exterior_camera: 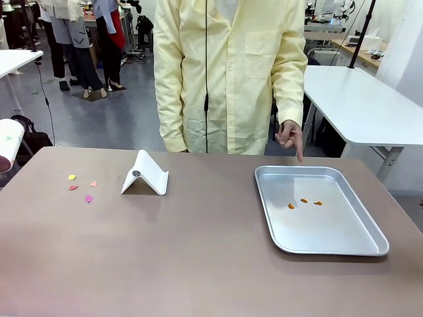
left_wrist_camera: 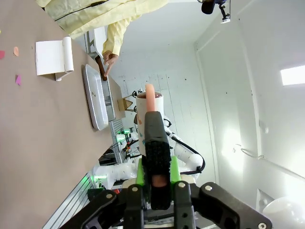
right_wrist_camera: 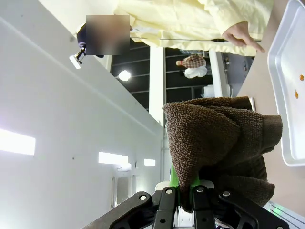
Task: Clean the surface of the table.
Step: If a person points to the right, clean the right side of the table with your right hand, and if they point to the left, clean the left side with your left hand.
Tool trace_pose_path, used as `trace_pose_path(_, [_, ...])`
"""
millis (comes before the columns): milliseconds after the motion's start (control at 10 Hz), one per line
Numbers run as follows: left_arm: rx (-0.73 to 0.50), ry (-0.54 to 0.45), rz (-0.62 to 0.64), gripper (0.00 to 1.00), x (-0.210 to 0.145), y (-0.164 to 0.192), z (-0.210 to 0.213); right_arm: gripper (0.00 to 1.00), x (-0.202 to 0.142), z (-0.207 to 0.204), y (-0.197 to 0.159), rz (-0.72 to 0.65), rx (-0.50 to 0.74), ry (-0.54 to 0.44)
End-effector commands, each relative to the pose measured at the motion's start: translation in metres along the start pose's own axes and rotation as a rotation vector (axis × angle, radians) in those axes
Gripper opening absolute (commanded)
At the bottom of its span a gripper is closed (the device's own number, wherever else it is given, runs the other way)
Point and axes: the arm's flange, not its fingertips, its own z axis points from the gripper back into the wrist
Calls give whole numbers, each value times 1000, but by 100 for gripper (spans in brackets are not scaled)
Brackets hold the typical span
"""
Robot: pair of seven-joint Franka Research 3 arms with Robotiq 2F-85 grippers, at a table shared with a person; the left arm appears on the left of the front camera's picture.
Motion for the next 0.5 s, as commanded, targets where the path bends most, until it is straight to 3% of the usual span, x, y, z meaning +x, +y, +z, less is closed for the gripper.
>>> trace_pose_path(0, [-14, 2, -19, 0, -3, -1, -2, 0, -2, -1, 4, -24, 5, 9])
trace_pose_path(100, [-14, 2, -19, 0, -3, -1, -2, 8, 0, 0, 0, 0, 0, 0])
trace_pose_path(200, [-14, 2, -19, 0, -3, -1, -2, 8, 1, -34, 11, 48, -195, -14])
trace_pose_path(400, [-14, 2, -19, 0, -3, -1, -2, 8, 9, -84, 26, 101, -392, 34])
